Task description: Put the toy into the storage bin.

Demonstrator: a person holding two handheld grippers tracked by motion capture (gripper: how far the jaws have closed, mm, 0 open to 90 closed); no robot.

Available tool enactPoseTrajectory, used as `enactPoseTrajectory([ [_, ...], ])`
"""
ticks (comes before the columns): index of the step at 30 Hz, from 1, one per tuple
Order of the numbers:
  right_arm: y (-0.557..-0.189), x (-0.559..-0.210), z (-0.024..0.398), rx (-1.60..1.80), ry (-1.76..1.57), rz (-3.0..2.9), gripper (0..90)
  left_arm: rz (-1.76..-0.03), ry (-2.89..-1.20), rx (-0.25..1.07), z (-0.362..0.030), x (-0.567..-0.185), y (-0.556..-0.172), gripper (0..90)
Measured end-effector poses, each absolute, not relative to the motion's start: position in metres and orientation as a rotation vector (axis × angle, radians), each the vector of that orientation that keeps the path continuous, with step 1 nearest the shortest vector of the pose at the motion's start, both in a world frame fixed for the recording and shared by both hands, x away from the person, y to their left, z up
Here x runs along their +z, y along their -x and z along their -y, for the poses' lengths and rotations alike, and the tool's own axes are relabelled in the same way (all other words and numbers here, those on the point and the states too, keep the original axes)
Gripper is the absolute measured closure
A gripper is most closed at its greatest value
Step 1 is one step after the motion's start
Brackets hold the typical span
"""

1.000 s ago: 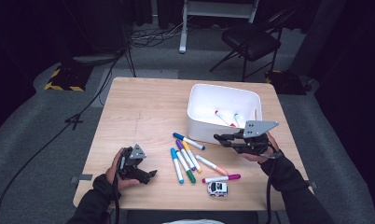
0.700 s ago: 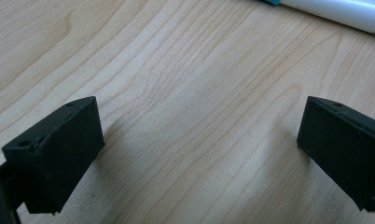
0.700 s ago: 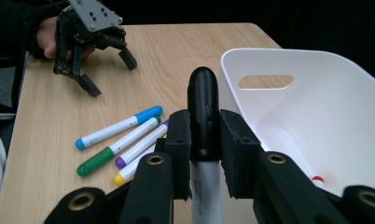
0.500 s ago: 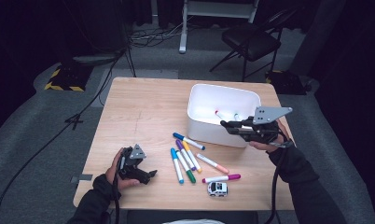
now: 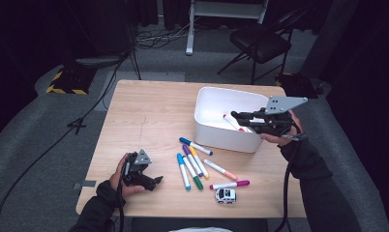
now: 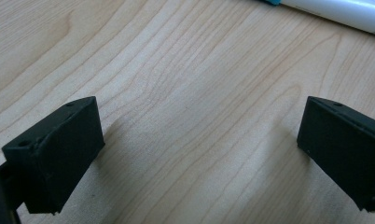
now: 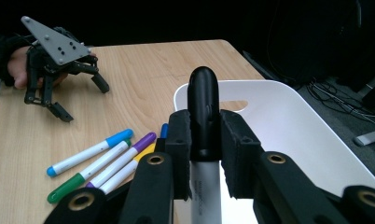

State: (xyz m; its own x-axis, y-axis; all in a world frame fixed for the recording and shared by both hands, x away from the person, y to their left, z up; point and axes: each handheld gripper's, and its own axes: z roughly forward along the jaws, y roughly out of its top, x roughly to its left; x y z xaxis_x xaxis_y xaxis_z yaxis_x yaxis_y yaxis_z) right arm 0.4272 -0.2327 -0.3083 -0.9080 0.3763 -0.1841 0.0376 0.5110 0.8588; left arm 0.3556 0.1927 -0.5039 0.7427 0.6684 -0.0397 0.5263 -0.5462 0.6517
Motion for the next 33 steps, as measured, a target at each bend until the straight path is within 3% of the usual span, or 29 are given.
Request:
enactPoseTrajectory([
  [13,-0.463,-0.308,0.228,1.273,-0.416,-2.411,74.9,-0.885,-2.292,0.311,-0.193,-0.503,-0.356,0.6],
  [33,-0.495,-0.351,0.229,0.987,-0.523,-2.585,74.8,-0.887,-2.29,0.317,-0.193,-0.503,-0.356,0.6],
])
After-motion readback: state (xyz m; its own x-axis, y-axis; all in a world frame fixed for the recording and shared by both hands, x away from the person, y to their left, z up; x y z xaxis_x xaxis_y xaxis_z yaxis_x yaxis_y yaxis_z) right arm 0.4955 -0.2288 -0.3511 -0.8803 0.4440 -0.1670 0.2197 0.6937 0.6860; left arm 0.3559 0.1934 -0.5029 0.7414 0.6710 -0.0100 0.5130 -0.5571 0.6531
